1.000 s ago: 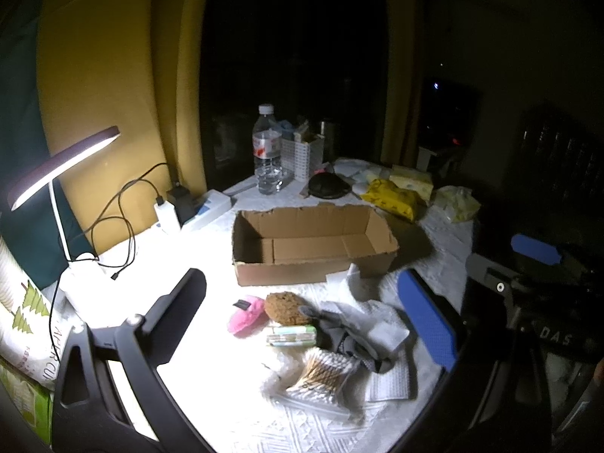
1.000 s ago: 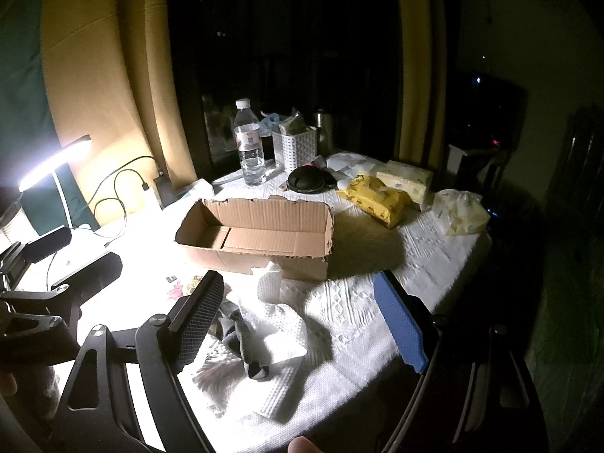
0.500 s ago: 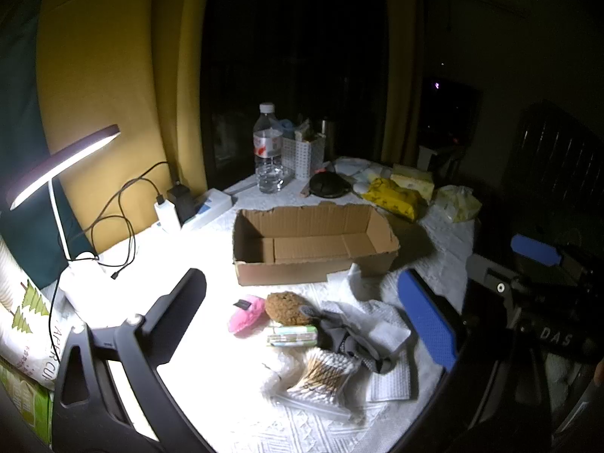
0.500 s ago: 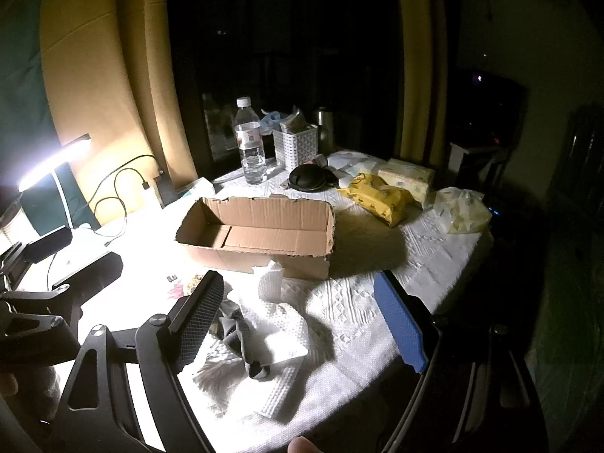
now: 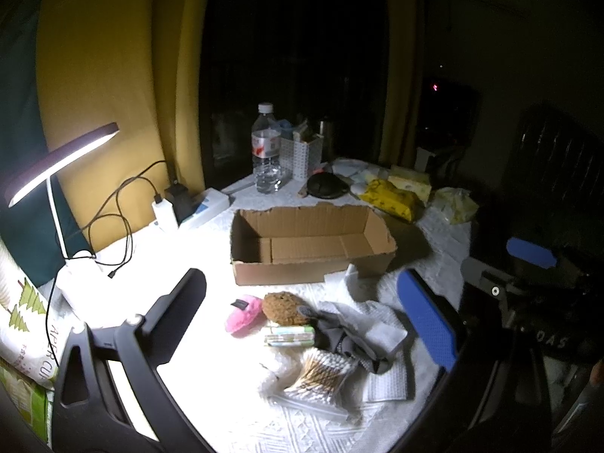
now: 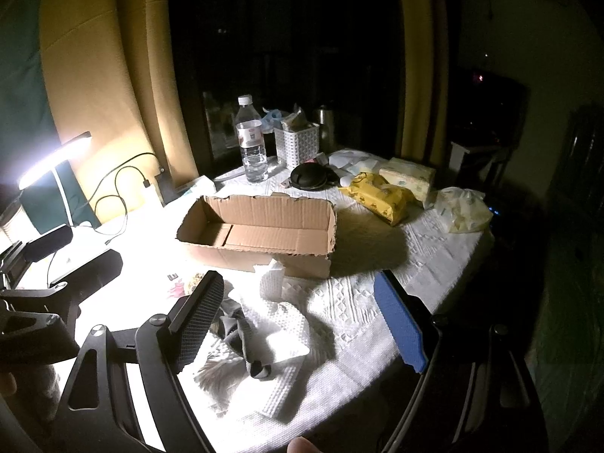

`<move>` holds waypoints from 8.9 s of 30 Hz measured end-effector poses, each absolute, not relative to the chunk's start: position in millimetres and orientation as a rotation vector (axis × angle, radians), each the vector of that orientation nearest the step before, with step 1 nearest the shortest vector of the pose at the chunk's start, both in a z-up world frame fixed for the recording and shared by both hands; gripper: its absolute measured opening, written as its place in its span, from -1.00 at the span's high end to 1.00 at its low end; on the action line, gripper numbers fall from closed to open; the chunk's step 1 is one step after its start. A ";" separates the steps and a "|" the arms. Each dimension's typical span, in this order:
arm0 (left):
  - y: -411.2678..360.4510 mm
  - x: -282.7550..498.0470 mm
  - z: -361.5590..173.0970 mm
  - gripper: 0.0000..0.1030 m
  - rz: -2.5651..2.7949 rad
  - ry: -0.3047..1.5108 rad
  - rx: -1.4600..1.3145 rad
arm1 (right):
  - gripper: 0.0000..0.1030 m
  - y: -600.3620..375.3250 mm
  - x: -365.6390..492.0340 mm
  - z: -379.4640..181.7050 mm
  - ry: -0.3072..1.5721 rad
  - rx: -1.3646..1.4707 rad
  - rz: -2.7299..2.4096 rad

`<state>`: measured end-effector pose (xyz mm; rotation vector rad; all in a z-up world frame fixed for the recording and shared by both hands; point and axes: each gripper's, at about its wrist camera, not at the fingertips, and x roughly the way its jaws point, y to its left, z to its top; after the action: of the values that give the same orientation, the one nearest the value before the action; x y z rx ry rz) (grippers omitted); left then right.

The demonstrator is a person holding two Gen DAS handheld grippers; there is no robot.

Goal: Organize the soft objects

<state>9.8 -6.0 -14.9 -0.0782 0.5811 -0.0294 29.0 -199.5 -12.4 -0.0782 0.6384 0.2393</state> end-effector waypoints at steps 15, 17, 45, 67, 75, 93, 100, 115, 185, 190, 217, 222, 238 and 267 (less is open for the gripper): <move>-7.1 7.3 -13.5 -0.97 -0.023 0.578 -0.081 | -0.64 -199.4 28.1 -10.0 0.642 -0.078 0.240; -7.8 7.3 -13.5 -0.97 -0.025 0.580 -0.079 | -0.64 -199.4 27.9 -11.4 0.641 -0.078 0.240; -13.7 24.6 -96.8 -0.97 -0.082 0.784 -0.042 | -0.64 -207.7 28.3 -81.3 0.766 -0.097 0.266; -58.2 40.2 -176.9 -0.46 -0.124 0.956 0.112 | -0.47 -238.3 46.8 -141.7 0.869 -0.018 0.339; -52.6 56.3 -192.8 -0.08 -0.128 1.003 0.111 | -0.34 -245.4 62.6 -149.8 0.890 0.022 0.355; -30.2 46.2 -166.0 0.17 -0.184 0.953 0.003 | -0.10 -198.6 112.9 -165.5 0.927 -0.024 0.448; -18.2 42.4 -152.0 0.17 -0.177 0.912 -0.033 | -0.10 -176.1 127.5 -167.9 0.935 -0.053 0.477; 6.3 43.4 -132.4 0.17 -0.126 0.854 -0.084 | 0.87 -162.5 132.6 -175.1 0.937 -0.096 0.485; -43.5 209.3 -111.6 0.17 -0.051 0.776 -0.107 | 0.89 -221.9 238.8 -110.7 0.793 0.075 0.496; -48.9 220.3 -120.7 0.16 -0.046 0.798 -0.117 | 0.90 -218.8 251.7 -120.2 0.806 0.101 0.524; -86.3 257.3 -165.3 0.15 -0.090 0.982 -0.089 | -0.06 -236.5 280.1 -156.7 0.832 0.048 0.448; -83.0 256.2 -166.0 0.15 -0.099 0.986 -0.102 | -0.06 -239.3 287.3 -171.6 0.883 0.053 0.422; -61.4 229.1 -147.6 0.02 -0.076 0.940 -0.127 | -0.07 -241.3 274.0 -157.8 0.873 0.046 0.395; -24.4 149.7 -110.9 -0.30 -0.085 0.847 -0.166 | -0.24 -220.1 173.9 -109.4 0.818 0.015 0.405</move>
<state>149.7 -24.4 -110.9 -0.1657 0.8472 -0.0854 173.9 -220.1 -109.4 0.0147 0.8182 0.4049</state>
